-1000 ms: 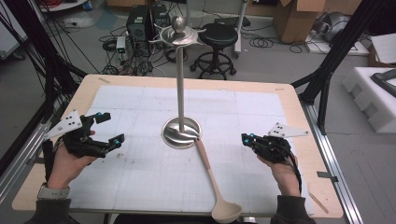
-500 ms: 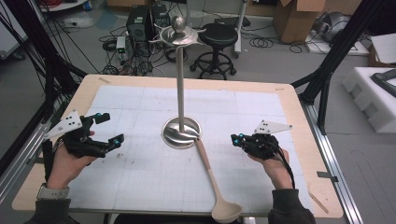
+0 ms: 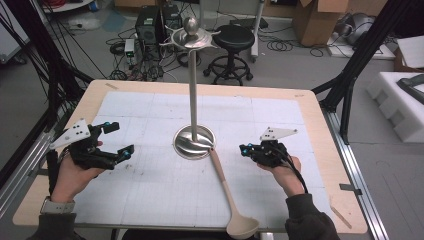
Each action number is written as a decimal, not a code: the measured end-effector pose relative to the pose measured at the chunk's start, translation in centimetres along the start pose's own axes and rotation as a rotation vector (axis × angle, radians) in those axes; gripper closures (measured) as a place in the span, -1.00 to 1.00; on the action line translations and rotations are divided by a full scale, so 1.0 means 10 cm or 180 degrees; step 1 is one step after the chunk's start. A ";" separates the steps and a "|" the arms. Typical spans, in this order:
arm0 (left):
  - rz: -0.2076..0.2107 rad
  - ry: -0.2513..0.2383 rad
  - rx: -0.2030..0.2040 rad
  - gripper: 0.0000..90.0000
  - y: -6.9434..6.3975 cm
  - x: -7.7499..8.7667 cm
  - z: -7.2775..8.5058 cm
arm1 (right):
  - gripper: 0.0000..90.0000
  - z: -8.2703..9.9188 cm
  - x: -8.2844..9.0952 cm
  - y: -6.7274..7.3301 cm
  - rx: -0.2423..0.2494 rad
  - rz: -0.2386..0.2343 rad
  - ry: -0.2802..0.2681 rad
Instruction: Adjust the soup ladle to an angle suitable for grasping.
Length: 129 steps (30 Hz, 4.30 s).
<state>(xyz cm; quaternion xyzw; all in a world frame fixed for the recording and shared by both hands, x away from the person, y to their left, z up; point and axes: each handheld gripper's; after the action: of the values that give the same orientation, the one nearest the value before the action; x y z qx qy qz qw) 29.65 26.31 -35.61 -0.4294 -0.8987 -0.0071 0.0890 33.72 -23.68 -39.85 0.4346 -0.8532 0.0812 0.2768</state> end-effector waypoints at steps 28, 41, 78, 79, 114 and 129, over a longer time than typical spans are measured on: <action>-0.0005 0.0059 -0.0019 -0.95 -0.02 -0.02 0.04 | 1.00 -0.03 -0.58 -0.10 0.0060 -0.0243 0.0215; -0.0008 0.0114 0.0015 -0.95 -0.01 -0.02 0.08 | 1.00 0.00 -0.84 -0.06 0.0113 -0.0348 0.0386; -0.0016 0.0160 0.0050 -0.95 0.01 -0.03 0.11 | 1.00 0.01 -0.95 0.01 0.0099 -0.0391 0.0454; -0.0015 0.0161 0.0050 -0.95 0.01 -0.03 0.11 | 1.00 0.01 -0.95 0.01 0.0099 -0.0391 0.0454; -0.0028 0.0150 0.0065 -0.95 0.02 -0.03 0.11 | 1.00 -0.01 -1.01 0.16 0.0309 -0.0523 0.0486; -0.0029 0.0148 0.0067 -0.95 0.02 -0.02 0.11 | 1.00 -0.07 -1.09 0.33 0.0376 -0.0551 0.0570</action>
<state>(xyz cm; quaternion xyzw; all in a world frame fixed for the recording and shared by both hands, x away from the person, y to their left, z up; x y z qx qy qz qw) 29.79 26.41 -36.76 -0.4240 -0.8984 -0.0080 0.1144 36.51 -13.82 -44.79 0.5132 -0.7781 0.1456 0.3318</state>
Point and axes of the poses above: each handheld gripper's, and its own axes: x roughly backward along the jaws, z roughly out of its underside, y roughly to its left
